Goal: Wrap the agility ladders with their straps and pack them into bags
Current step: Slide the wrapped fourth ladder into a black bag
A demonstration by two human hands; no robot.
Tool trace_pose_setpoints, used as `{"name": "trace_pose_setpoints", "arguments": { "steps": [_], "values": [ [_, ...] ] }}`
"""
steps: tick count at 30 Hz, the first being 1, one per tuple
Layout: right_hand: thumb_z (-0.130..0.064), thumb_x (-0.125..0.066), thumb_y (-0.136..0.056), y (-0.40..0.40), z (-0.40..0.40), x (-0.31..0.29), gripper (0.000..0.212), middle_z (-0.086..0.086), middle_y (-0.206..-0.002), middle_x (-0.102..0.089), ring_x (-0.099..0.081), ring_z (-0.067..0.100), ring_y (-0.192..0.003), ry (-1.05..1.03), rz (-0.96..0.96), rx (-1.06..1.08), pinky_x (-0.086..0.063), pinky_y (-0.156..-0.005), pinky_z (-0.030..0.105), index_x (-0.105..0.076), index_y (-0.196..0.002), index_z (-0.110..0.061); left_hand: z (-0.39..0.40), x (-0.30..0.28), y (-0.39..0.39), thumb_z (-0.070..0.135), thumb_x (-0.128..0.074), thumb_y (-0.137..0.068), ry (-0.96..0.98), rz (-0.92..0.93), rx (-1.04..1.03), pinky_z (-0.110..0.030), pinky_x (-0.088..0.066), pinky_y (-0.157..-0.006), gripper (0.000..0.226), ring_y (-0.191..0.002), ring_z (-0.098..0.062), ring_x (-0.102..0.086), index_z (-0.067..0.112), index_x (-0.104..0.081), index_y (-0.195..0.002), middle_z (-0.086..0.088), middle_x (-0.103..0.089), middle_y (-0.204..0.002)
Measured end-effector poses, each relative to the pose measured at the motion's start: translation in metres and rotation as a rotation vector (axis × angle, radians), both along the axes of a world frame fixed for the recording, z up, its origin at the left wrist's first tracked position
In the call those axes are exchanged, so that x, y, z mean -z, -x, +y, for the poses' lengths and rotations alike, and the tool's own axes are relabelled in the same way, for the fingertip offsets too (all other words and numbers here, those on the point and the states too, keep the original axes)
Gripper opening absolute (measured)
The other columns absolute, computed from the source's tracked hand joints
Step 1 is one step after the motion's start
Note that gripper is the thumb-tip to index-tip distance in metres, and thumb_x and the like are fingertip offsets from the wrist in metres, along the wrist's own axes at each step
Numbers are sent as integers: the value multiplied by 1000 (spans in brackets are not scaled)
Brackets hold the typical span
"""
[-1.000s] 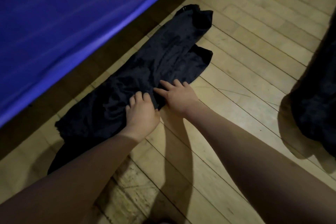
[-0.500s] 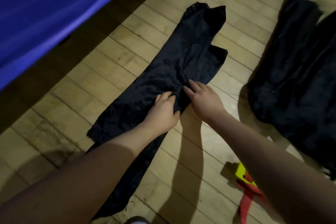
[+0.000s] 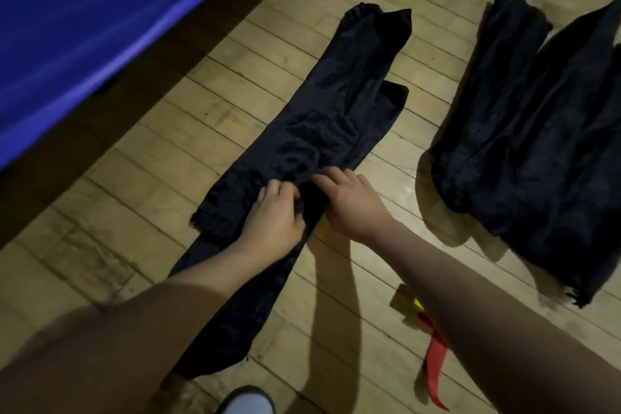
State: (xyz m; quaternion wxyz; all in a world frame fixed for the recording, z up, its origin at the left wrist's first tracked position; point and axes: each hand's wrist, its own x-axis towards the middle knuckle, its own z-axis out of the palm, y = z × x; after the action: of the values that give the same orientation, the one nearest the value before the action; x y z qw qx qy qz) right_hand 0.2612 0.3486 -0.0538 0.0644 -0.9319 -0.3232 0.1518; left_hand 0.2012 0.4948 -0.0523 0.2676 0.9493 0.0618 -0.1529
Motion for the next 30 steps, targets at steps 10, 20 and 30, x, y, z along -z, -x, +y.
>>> {"name": "trace_pose_setpoints", "arguments": {
  "steps": [10, 20, 30],
  "values": [
    [-25, -59, -89, 66, 17, 9, 44, 9, -136, -35, -38, 31, -120, -13, 120, -50, -47, -85, 39, -44, -129, -15, 27, 8, 71, 39, -50, -98, -247, 64, 196, -31, -38, -99, 42, -123, -22, -37, 19, -38, -132, -2, -36, -133],
    [-16, -45, -97, 71, 14, 18, 31, 11, -133, -41, -50, 32, -106, 21, -16, 116, -43, -80, 37, -45, -129, -13, 28, 11, 38, 34, -38, -102, -226, 129, 181, -37, -23, -114, 55, -145, -26, -13, 15, -21, -151, -9, -16, -156],
    [4, -46, -89, 44, -10, -15, 24, 10, -98, -52, -51, 26, -74, -325, -56, 328, -39, -55, 36, -50, -110, -8, 11, -10, 20, 58, -39, -94, -217, -180, 293, -35, -18, -107, 63, -131, -23, -29, 14, -42, -139, -3, -38, -140]
  ]
}}
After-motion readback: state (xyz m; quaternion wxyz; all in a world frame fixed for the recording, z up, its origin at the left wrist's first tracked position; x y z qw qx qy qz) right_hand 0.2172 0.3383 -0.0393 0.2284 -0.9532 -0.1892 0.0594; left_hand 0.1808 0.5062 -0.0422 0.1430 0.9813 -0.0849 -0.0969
